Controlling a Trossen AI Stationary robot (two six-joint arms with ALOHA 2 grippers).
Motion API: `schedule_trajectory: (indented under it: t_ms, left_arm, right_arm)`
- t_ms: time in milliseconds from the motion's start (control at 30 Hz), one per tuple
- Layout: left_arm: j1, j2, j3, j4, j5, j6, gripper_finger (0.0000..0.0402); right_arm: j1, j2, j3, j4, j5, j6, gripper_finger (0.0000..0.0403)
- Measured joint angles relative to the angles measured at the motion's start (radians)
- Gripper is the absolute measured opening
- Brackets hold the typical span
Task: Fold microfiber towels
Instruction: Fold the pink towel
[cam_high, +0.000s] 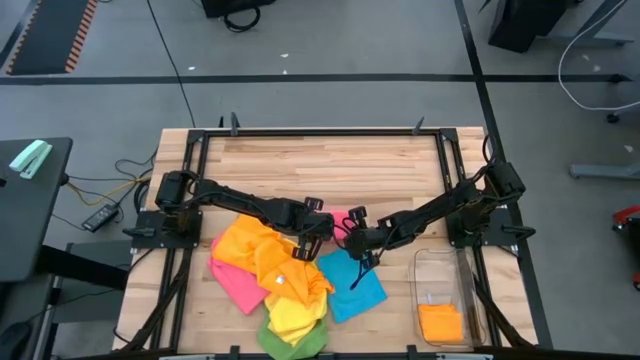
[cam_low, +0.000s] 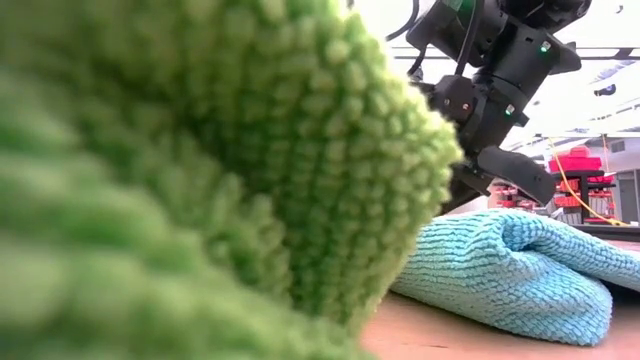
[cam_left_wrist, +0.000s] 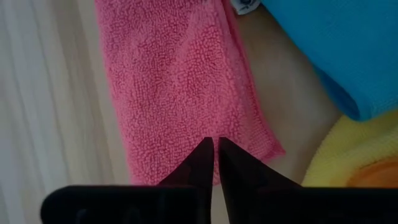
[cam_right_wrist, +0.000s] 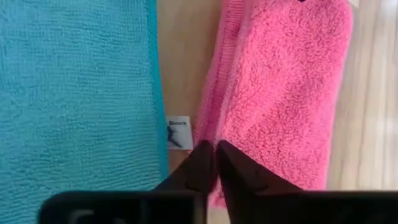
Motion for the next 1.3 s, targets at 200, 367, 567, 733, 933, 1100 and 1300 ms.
schedule_trajectory:
  t_ms: [200,367,567,733,933,1100,1300]
  left_arm:
    - [-0.007,0.000,0.000,-0.034,0.000,-0.006,0.0019]
    - [-0.007,0.000,0.000,-0.061,0.000,-0.007,0.0017]
    - [-0.013,-0.035,-0.002,-0.025,0.035,0.006,0.0013]
    - [-0.014,-0.038,-0.001,0.046,0.106,0.033,0.0006]
    - [-0.012,-0.029,-0.078,0.227,0.106,0.035,0.0018]
    - [-0.009,-0.039,-0.178,0.321,0.105,0.037,0.0008]
    - [0.016,-0.150,-0.261,0.418,0.104,0.059,0.0018]
  right_arm:
    - [0.000,-0.001,0.000,-0.001,-0.027,0.067,0.0115]
    - [-0.010,-0.067,-0.001,-0.033,-0.032,0.114,0.0148]
    - [-0.013,-0.176,-0.046,-0.024,-0.037,0.165,0.0156]
    - [-0.024,-0.207,-0.133,0.104,-0.048,0.168,0.0156]
    - [-0.068,-0.220,-0.182,0.119,-0.134,0.166,0.0157]
    - [-0.085,-0.231,-0.219,0.157,-0.173,0.159,0.0153]
    - [-0.093,-0.234,-0.222,0.230,-0.215,0.130,0.0140]
